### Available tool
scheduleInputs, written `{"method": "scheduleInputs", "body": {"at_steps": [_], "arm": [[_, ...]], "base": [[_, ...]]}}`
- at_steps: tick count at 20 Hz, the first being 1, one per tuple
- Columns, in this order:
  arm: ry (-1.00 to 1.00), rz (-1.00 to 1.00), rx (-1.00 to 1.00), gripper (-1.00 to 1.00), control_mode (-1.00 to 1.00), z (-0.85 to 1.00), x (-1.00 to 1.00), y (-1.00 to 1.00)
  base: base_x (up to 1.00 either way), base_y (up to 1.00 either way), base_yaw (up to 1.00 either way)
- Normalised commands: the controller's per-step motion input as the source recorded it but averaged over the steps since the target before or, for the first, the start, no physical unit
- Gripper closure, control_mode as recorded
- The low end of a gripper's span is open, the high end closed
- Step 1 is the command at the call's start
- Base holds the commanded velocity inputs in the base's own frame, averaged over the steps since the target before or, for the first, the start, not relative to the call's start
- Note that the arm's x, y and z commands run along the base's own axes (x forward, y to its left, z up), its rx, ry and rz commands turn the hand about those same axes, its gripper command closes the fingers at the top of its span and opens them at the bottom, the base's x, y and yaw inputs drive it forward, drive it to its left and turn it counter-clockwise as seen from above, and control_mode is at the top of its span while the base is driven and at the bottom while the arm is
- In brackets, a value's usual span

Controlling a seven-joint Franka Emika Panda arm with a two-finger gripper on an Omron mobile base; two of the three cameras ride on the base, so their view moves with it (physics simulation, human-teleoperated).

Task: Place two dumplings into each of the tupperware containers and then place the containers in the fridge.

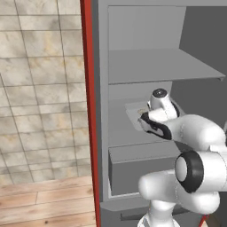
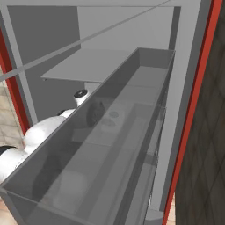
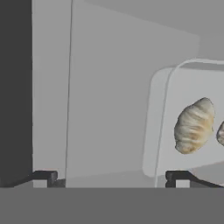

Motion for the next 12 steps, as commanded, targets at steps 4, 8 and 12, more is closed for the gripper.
{"method": "scheduleInputs", "body": {"at_steps": [4, 8, 12], "arm": [[0.02, -0.05, 0.10, -1.00, -1.00, 0.01, -0.95, 0.00], [0.22, -0.23, 0.11, -1.00, -1.00, 0.57, -0.88, 0.00], [0.31, -0.47, 0.08, -1.00, -1.00, 0.35, -0.69, 0.00]], "base": [[0.00, 0.00, 0.00], [0.00, 0.00, 0.00], [0.00, 0.00, 0.00]]}}
